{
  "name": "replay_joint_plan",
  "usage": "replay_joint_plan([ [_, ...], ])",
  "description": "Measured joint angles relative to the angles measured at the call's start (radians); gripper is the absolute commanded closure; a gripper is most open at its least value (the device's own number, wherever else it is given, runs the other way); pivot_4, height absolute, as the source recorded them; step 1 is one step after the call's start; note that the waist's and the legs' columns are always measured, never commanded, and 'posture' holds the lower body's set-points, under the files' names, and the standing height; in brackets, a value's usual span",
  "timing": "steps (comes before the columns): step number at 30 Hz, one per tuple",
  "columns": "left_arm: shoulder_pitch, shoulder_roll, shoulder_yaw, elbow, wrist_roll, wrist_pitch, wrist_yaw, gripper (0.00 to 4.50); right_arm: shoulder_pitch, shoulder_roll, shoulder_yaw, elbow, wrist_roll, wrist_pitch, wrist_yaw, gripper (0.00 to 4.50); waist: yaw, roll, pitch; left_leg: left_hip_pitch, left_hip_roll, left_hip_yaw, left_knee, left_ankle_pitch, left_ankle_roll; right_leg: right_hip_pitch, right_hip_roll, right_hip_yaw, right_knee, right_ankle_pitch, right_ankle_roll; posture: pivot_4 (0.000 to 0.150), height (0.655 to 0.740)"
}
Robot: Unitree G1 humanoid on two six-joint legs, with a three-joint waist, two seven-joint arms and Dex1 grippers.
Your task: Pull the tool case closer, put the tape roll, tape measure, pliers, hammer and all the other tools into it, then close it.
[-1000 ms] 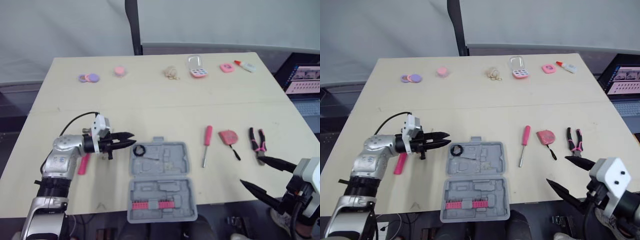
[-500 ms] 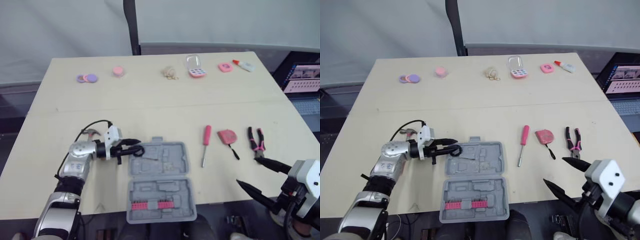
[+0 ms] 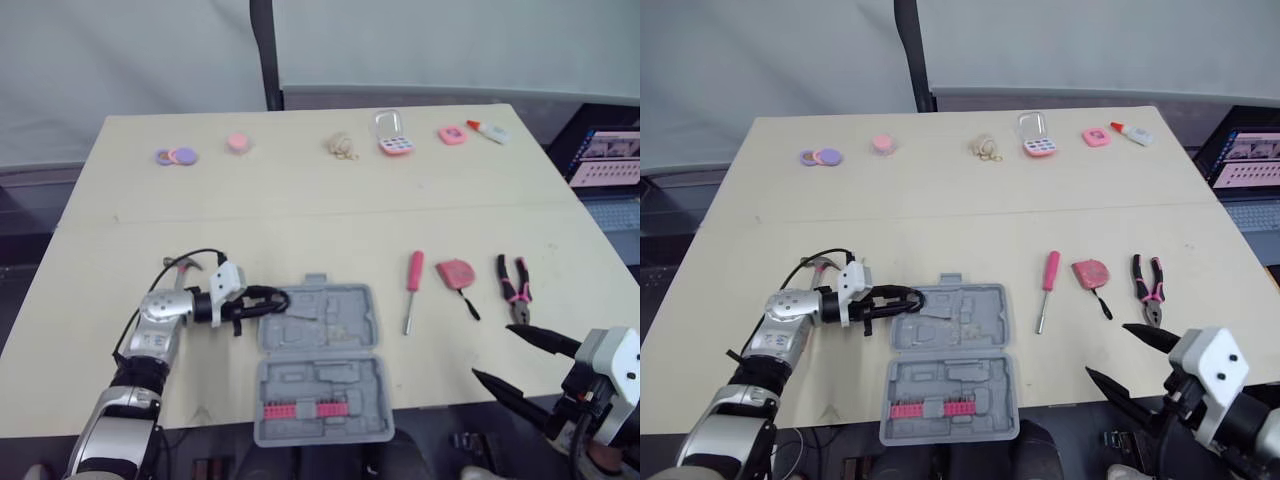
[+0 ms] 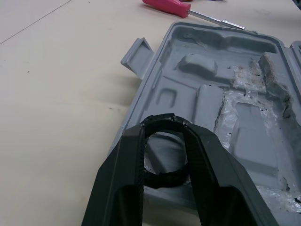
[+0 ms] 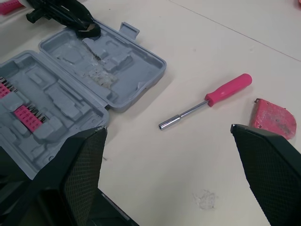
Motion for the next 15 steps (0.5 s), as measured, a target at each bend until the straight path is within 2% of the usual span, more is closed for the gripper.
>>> replay_joint_plan([
  [15,-0.008,-0.001,-0.035,0.012,0.036,-0.027,0.019,3.10,0.004,0.016,0.013,0.000,-0.004,-0.005,0.000,0.00,-0.002,0.002,-0.003,0.001,0.000,0.000,-0.001,0.000,0.000,0.000,0.000,0.000,0.000,0.000,0.000,0.150,0.7287],
])
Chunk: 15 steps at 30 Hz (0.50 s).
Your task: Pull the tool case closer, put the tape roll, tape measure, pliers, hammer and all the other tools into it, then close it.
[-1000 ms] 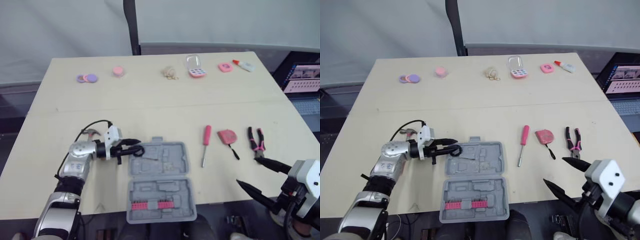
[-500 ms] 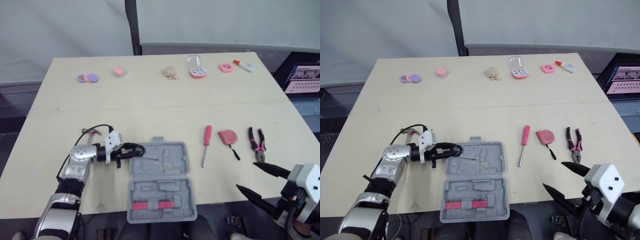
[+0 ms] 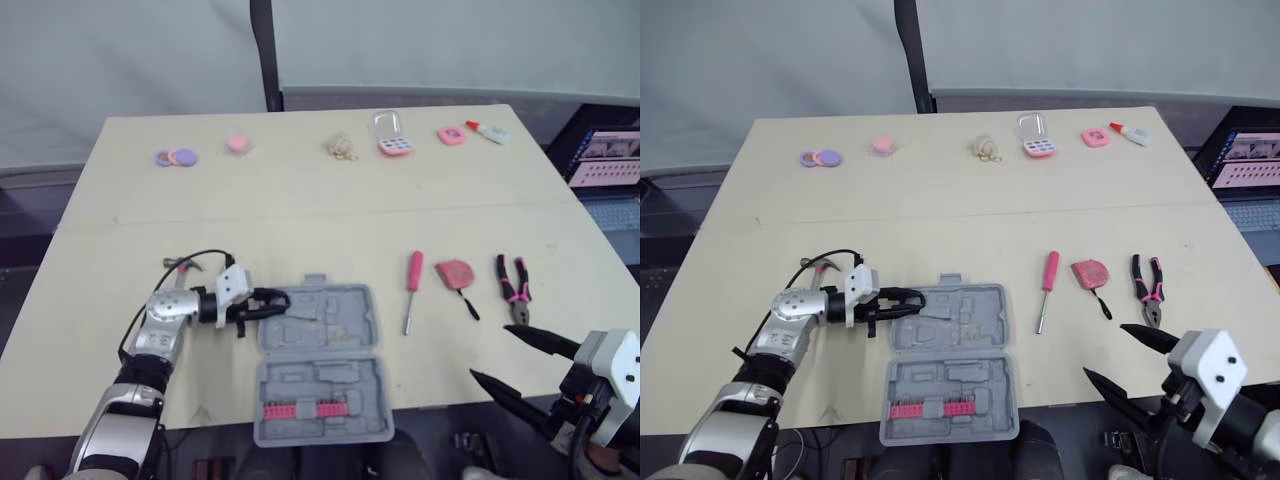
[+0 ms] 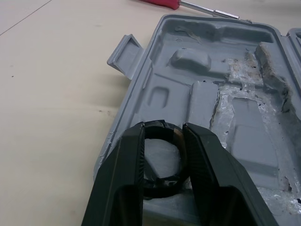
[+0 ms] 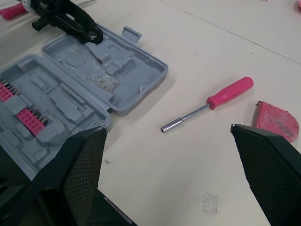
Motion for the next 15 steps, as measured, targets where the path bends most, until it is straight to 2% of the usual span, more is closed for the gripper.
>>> replay_joint_plan([
  [15,0.000,0.000,-0.012,0.012,-0.001,-0.013,0.022,3.10,-0.005,0.002,0.000,0.001,-0.001,-0.001,0.000,0.00,-0.001,0.004,-0.004,0.001,0.000,0.000,0.000,0.000,0.000,0.000,0.000,0.000,0.000,0.000,0.000,0.150,0.7287],
])
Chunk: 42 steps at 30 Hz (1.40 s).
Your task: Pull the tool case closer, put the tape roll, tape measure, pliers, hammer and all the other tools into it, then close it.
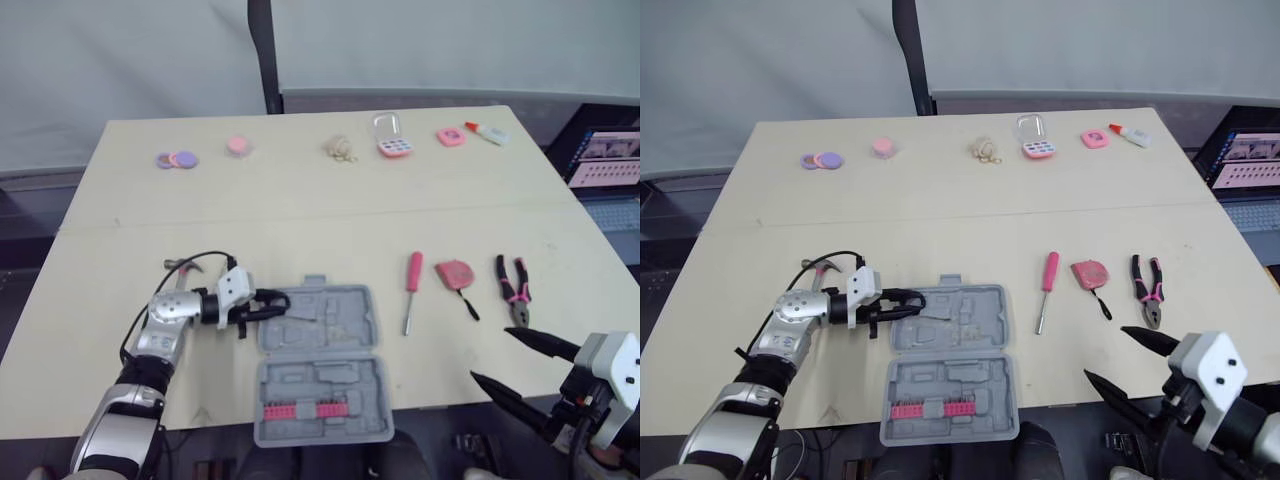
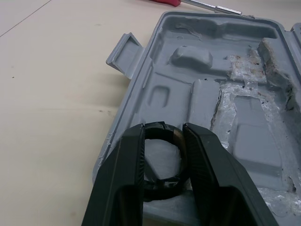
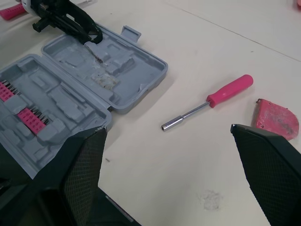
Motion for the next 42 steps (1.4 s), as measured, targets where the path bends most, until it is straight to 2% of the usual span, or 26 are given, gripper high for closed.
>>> replay_joint_plan([
  [5,0.021,0.015,0.043,-0.092,-0.082,0.155,-0.016,3.10,-0.026,-0.005,0.012,0.031,-0.008,-0.009,0.001,0.00,-0.003,-0.001,0.000,-0.001,0.001,0.000,0.000,0.000,0.000,-0.001,0.000,0.000,0.000,0.000,0.000,0.150,0.7287],
  [9,0.074,0.098,0.123,-0.344,-0.217,0.366,-0.039,3.10,-0.065,-0.030,0.033,0.067,-0.015,-0.018,0.011,0.00,-0.013,-0.001,0.001,-0.001,0.004,-0.002,0.000,0.000,0.000,-0.001,0.000,0.000,-0.001,0.000,0.000,0.150,0.7287],
  [14,0.287,0.238,0.246,-0.639,-0.360,0.597,-0.035,3.10,-0.104,-0.044,0.090,0.125,-0.029,-0.035,0.034,0.00,-0.031,0.001,0.001,0.000,0.004,-0.002,-0.003,0.000,-0.001,0.000,-0.001,0.000,-0.002,0.000,0.000,0.150,0.7287],
  [17,0.482,0.277,0.334,-0.757,-0.397,0.641,-0.024,3.10,-0.127,-0.051,0.122,0.152,-0.039,-0.042,0.036,0.00,-0.035,0.001,0.001,0.000,0.004,-0.002,-0.004,-0.001,-0.001,0.000,-0.002,0.000,-0.003,0.000,0.000,0.150,0.7287],
  [24,0.855,0.237,0.520,-0.922,-0.435,0.632,0.002,3.10,-0.149,-0.063,0.176,0.167,-0.044,-0.045,0.053,0.00,-0.019,0.002,0.002,0.000,0.004,-0.002,-0.003,-0.002,-0.001,0.001,-0.003,0.000,-0.006,0.000,0.000,0.150,0.7287],
  [28,1.079,0.137,0.589,-0.995,-0.431,0.549,0.016,3.10,-0.121,-0.069,0.206,0.168,-0.054,-0.044,0.064,0.00,-0.022,0.002,0.002,0.000,0.005,-0.002,-0.003,-0.005,-0.001,0.001,-0.004,0.000,-0.009,-0.001,-0.001,0.150,0.7287],
  [32,1.224,0.062,0.629,-1.034,-0.431,0.480,0.020,3.10,-0.069,-0.071,0.211,0.170,-0.084,-0.062,0.080,0.00,-0.021,0.002,0.003,0.000,0.006,-0.001,-0.001,-0.007,0.000,0.001,-0.004,0.000,-0.011,-0.001,-0.002,0.150,0.7287],
  [33,1.251,0.050,0.634,-1.037,-0.431,0.460,0.015,3.10,-0.057,-0.071,0.213,0.171,-0.093,-0.066,0.082,0.00,-0.020,0.002,0.003,0.000,0.006,-0.001,0.000,-0.008,0.000,0.001,-0.004,0.000,-0.011,-0.002,-0.003,0.150,0.7287],
  [36,1.274,0.041,0.644,-1.036,-0.432,0.426,0.016,3.10,-0.047,-0.071,0.215,0.181,-0.096,-0.078,0.084,0.00,-0.014,0.003,0.003,0.000,0.006,-0.001,0.000,-0.009,0.001,0.001,-0.005,0.000,-0.010,-0.009,-0.018,0.150,0.7287],
  [42,1.227,0.042,0.658,-1.033,-0.441,0.410,0.042,3.10,-0.043,-0.071,0.215,0.183,-0.096,-0.082,0.084,0.00,-0.018,0.003,0.003,0.000,0.006,-0.001,0.000,-0.010,0.001,0.000,-0.004,-0.001,-0.008,-0.007,-0.014,0.150,0.7287],
])
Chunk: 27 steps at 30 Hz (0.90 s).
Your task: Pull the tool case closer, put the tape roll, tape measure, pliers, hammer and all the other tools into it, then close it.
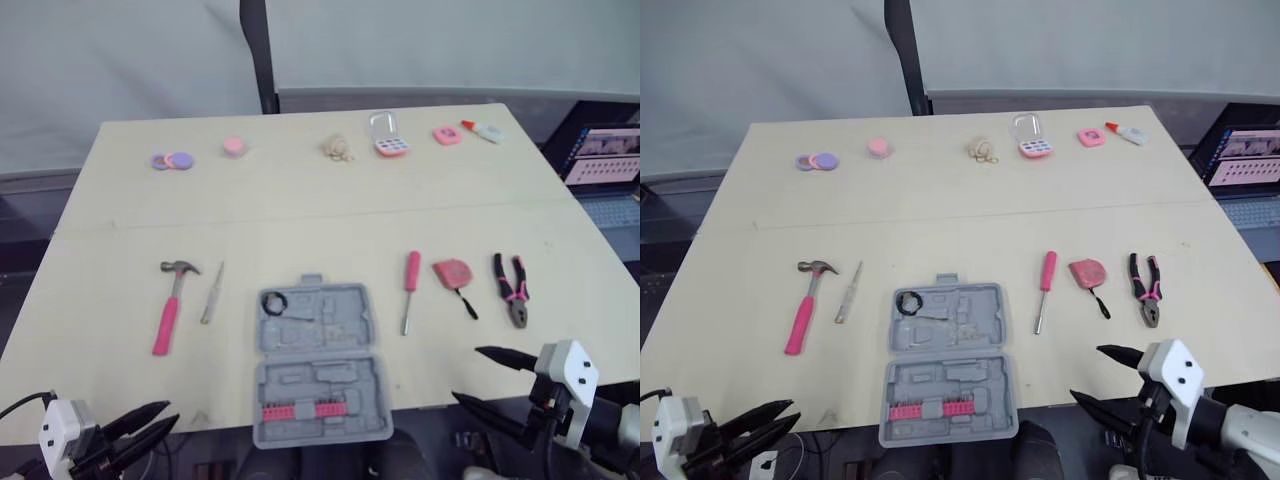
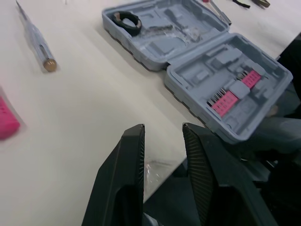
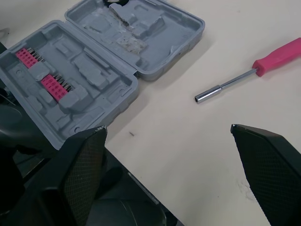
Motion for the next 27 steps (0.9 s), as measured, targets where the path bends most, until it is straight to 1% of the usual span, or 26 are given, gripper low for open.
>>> replay_joint_plan([
  [4,-0.033,0.000,-0.001,0.000,-0.004,0.002,0.017,3.10,0.002,0.001,0.000,0.001,0.000,0.000,0.000,0.00,-0.003,0.000,0.000,0.000,0.000,0.000,0.000,0.000,0.000,0.000,0.000,0.000,0.000,0.003,0.005,0.150,0.7287],
  [7,-0.057,0.002,-0.012,0.002,-0.004,-0.004,0.010,3.10,0.004,0.011,-0.001,0.000,0.001,0.001,-0.008,0.00,-0.004,0.000,0.000,0.000,0.000,0.000,0.000,0.000,0.000,0.000,0.001,0.000,0.000,0.003,0.005,0.150,0.7287],
  [9,-0.099,0.015,-0.035,0.006,-0.009,-0.011,-0.009,3.10,-0.011,0.028,-0.009,-0.003,0.004,0.011,-0.039,0.00,-0.004,0.000,0.000,0.000,0.000,0.000,0.000,0.000,0.000,0.000,0.001,0.000,0.001,0.003,0.005,0.150,0.7287],
  [13,-0.228,0.064,-0.118,-0.010,-0.034,-0.011,-0.061,3.10,-0.080,0.053,-0.023,-0.033,0.005,0.074,-0.161,0.00,-0.002,0.001,0.000,0.000,0.000,0.000,0.001,0.000,-0.001,0.000,0.000,0.000,0.002,0.003,0.005,0.150,0.7287],
  [15,-0.261,0.071,-0.148,-0.026,-0.039,-0.010,-0.067,3.10,-0.084,0.060,-0.023,-0.037,0.001,0.091,-0.194,0.00,-0.004,0.001,0.000,0.000,0.000,0.000,0.001,0.000,-0.001,0.000,0.001,0.000,0.003,0.003,0.005,0.150,0.7287],
  [19,-0.317,0.088,-0.199,-0.045,-0.039,0.001,-0.060,3.10,-0.114,0.059,-0.021,-0.022,-0.020,0.110,-0.222,0.00,-0.008,0.002,0.000,0.000,0.000,0.001,0.000,0.000,-0.001,0.000,0.003,0.000,0.006,0.003,0.005,0.150,0.7287],
  [25,-0.358,0.092,-0.243,-0.046,-0.031,0.010,-0.034,3.10,-0.236,0.035,-0.007,0.071,-0.053,0.154,-0.252,0.00,-0.010,0.002,0.000,0.001,0.001,0.003,0.001,0.001,-0.001,0.000,0.003,0.000,0.006,0.004,0.007,0.150,0.7287],
  [27,-0.358,0.114,-0.259,-0.048,-0.031,0.024,-0.034,2.57,-0.266,0.017,0.005,0.113,-0.064,0.175,-0.254,0.00,-0.009,0.002,0.000,0.001,0.002,0.002,0.001,0.001,-0.001,0.000,0.004,0.000,0.006,0.004,0.007,0.150,0.7287],
])
